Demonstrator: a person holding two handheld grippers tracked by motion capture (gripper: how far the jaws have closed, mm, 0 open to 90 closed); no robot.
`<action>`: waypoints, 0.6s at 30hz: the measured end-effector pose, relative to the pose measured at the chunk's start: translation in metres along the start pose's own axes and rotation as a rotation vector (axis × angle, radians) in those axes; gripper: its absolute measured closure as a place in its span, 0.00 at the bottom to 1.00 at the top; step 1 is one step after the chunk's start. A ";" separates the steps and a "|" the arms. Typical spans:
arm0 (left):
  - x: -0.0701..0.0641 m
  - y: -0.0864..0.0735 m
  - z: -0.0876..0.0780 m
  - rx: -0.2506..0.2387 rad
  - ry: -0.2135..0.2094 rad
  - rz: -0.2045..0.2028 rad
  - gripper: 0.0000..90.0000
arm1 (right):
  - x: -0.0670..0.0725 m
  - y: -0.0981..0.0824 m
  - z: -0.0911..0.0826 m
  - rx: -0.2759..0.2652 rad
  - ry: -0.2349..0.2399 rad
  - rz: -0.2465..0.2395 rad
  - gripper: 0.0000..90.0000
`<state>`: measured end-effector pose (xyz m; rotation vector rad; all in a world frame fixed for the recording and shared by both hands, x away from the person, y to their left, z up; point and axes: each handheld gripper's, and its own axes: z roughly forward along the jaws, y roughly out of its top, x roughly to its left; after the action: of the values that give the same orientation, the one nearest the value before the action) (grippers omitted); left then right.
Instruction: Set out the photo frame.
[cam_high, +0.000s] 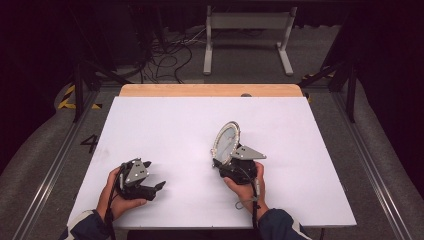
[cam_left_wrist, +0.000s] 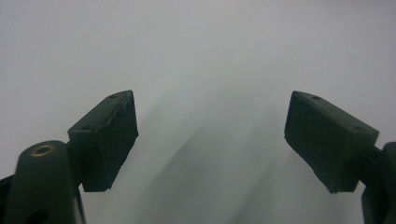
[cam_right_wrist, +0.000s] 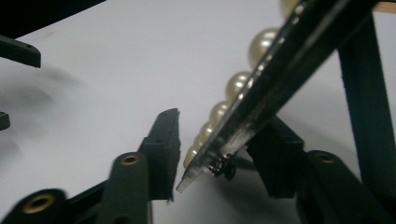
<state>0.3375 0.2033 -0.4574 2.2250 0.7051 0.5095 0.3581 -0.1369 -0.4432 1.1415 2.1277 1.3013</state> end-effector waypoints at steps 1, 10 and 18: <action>0.000 0.000 0.000 0.000 0.000 0.002 0.20 | 0.000 0.000 0.000 -0.005 -0.005 -0.003 0.55; -0.002 0.001 0.002 0.001 -0.014 0.007 0.20 | -0.001 0.003 0.000 -0.062 -0.027 0.005 0.62; -0.003 0.003 0.005 0.010 -0.016 0.018 0.20 | -0.012 0.004 -0.002 -0.036 0.045 0.034 0.77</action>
<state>0.3386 0.1973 -0.4591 2.2444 0.6807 0.4973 0.3654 -0.1467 -0.4391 1.1489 2.1161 1.3874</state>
